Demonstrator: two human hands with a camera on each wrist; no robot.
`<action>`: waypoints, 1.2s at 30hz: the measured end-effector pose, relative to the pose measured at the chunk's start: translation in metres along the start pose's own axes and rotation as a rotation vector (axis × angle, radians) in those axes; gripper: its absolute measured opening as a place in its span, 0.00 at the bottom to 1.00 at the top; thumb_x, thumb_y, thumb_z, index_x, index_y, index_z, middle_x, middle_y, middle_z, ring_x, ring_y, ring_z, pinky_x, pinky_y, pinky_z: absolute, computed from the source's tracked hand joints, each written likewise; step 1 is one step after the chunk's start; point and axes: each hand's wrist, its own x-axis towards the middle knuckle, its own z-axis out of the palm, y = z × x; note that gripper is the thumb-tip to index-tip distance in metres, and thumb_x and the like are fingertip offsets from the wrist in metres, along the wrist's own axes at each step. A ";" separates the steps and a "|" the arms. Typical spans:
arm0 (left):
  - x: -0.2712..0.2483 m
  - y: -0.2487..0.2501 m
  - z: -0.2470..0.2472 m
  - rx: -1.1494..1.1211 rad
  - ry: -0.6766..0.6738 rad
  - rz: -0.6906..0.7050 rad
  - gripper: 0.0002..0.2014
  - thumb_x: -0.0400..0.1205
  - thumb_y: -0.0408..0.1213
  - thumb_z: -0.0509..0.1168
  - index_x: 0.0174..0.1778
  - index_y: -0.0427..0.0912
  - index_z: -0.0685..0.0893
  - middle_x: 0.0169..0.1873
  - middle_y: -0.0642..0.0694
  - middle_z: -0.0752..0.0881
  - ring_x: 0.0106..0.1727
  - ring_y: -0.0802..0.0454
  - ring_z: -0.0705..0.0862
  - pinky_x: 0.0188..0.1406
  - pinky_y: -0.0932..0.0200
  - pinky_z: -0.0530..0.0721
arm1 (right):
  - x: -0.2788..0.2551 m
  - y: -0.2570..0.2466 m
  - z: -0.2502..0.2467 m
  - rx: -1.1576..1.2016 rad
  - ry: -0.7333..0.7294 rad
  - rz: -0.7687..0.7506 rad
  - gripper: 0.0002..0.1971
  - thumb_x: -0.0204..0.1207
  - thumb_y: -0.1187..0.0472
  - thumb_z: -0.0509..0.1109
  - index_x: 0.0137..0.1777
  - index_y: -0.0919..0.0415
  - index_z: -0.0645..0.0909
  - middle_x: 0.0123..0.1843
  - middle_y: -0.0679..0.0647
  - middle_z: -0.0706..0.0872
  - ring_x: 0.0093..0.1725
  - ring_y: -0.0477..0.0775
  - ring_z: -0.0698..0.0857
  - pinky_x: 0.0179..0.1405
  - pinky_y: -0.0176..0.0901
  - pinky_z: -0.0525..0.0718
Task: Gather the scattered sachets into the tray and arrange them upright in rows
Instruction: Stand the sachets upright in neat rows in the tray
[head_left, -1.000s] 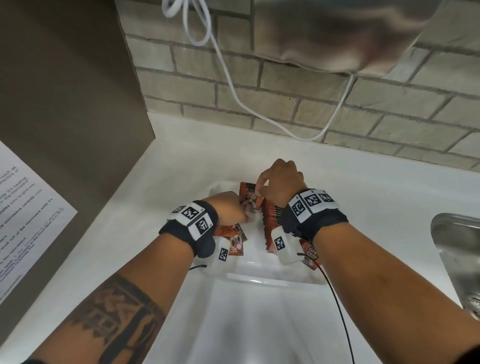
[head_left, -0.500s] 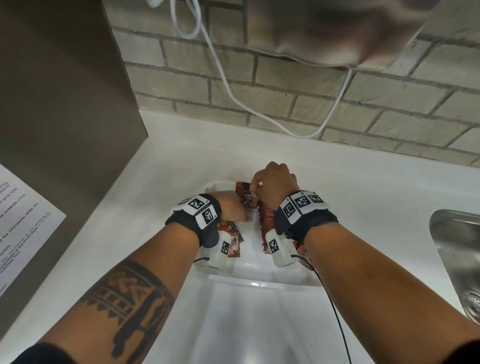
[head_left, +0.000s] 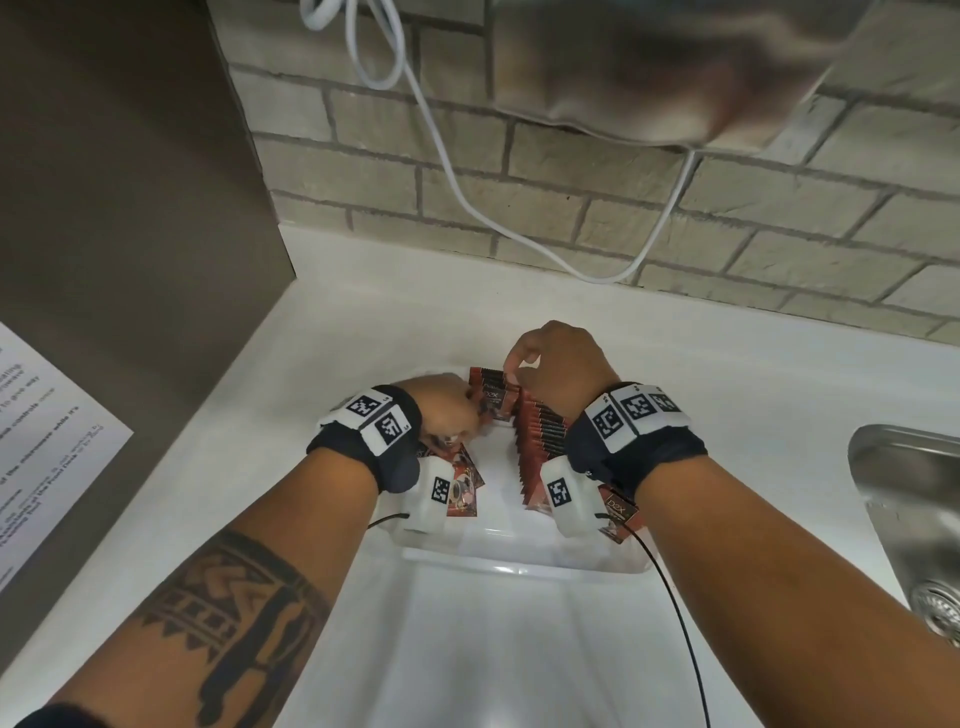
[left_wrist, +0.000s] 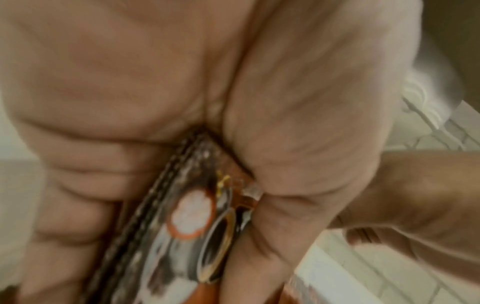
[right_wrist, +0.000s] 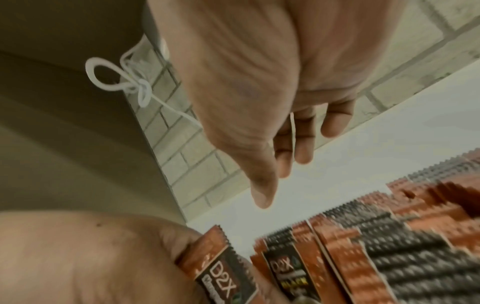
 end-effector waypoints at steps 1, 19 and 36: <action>-0.003 -0.003 -0.005 -0.013 0.041 0.044 0.07 0.80 0.34 0.72 0.47 0.32 0.87 0.37 0.38 0.86 0.39 0.41 0.84 0.40 0.54 0.84 | -0.004 0.001 -0.004 0.079 -0.007 -0.018 0.09 0.75 0.62 0.71 0.40 0.47 0.89 0.42 0.39 0.84 0.46 0.44 0.83 0.47 0.35 0.79; -0.051 0.004 -0.006 -0.722 0.169 0.438 0.19 0.75 0.27 0.79 0.63 0.37 0.88 0.55 0.39 0.92 0.56 0.43 0.92 0.52 0.52 0.91 | -0.033 -0.005 -0.040 0.486 0.082 -0.064 0.04 0.71 0.59 0.83 0.43 0.54 0.90 0.38 0.50 0.91 0.36 0.41 0.87 0.41 0.34 0.81; -0.023 -0.005 0.008 0.082 0.063 0.049 0.19 0.79 0.43 0.75 0.61 0.35 0.88 0.35 0.41 0.88 0.35 0.46 0.85 0.48 0.47 0.92 | -0.010 -0.010 0.004 -0.052 0.024 0.030 0.11 0.74 0.61 0.71 0.37 0.45 0.92 0.41 0.44 0.83 0.50 0.52 0.82 0.49 0.47 0.86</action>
